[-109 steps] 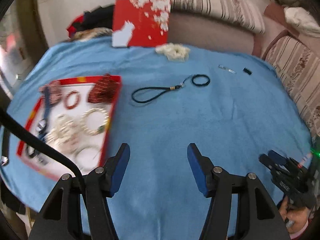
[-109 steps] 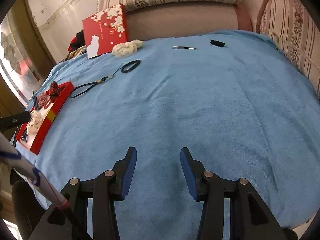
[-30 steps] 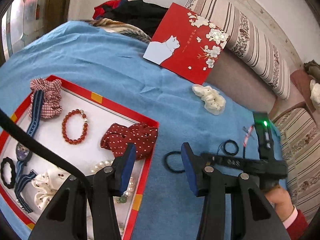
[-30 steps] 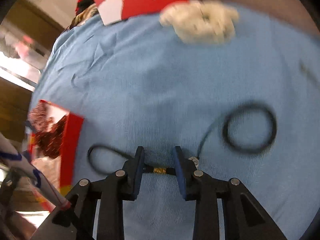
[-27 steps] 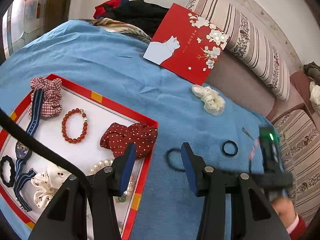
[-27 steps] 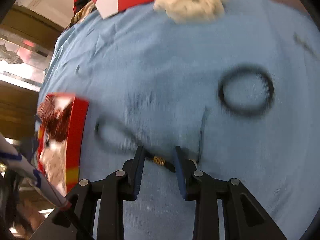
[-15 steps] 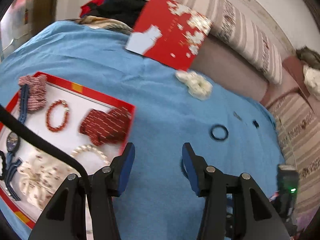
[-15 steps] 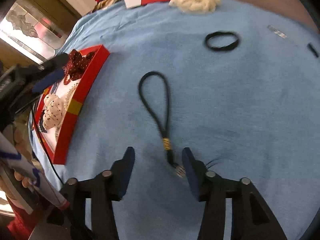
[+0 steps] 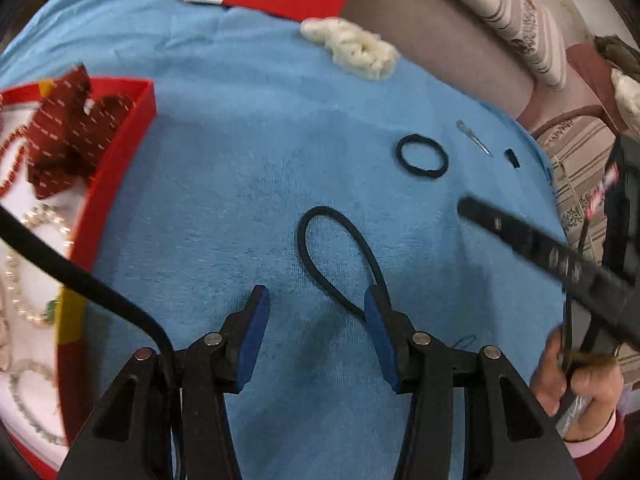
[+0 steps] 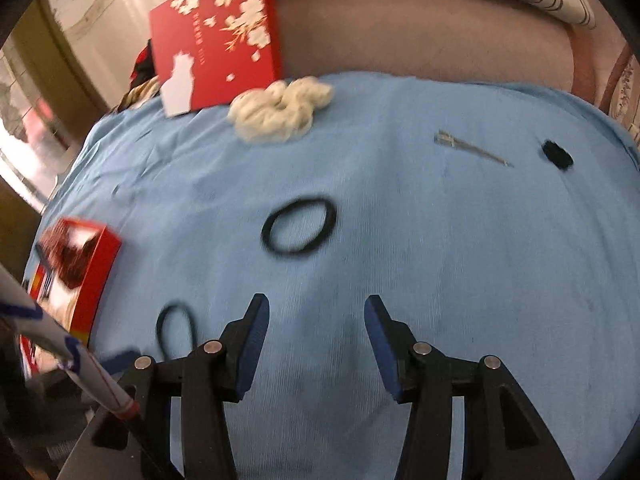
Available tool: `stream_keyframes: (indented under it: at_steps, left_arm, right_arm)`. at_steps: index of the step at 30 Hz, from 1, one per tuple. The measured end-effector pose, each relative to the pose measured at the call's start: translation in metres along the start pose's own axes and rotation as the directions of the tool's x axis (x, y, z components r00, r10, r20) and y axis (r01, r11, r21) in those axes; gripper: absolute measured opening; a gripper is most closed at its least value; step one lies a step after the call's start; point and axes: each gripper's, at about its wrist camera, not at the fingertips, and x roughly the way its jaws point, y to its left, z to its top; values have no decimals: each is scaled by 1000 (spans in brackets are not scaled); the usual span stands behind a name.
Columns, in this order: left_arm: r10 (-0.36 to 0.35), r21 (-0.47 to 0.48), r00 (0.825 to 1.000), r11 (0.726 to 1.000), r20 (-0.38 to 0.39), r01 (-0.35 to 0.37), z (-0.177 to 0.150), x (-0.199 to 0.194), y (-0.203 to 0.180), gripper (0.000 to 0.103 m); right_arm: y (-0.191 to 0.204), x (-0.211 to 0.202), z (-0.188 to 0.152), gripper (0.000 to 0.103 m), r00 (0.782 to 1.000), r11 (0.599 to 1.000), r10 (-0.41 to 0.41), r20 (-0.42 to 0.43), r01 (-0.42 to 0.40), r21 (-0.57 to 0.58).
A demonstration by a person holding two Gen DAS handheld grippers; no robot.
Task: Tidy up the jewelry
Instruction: 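Grasp the lanyard at the gold bead with the left tool while the right tool grasps the black hair tie, then carry the lanyard and hair tie into the tray and open both tools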
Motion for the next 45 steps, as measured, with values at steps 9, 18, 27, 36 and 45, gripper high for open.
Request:
stream_keyframes:
  at_steps: [9, 18, 27, 36, 45]
  left_arm:
    - [-69, -14, 998, 998, 1, 69, 6, 9, -9, 49]
    - [-196, 22, 980, 980, -36, 196, -9, 6, -29, 0]
    - [-251, 64, 968, 966, 11, 250, -14, -32, -31, 1]
    - [-102, 231, 995, 967, -19, 103, -39, 10, -78, 55]
    - [-142, 228, 988, 966, 62, 124, -34, -46, -64, 6]
  right_arm:
    - [3, 39, 27, 53, 998, 996, -62, -26, 60, -61]
    - [-6, 16, 30, 6, 996, 994, -88, 27, 89, -57]
    - [-12, -44, 3, 6, 995, 994, -78, 63, 82, -66]
    - [-31, -99, -70, 6, 994, 994, -97, 46, 99, -50]
    - [-10, -117, -84, 6, 995, 995, -65, 75, 71, -73]
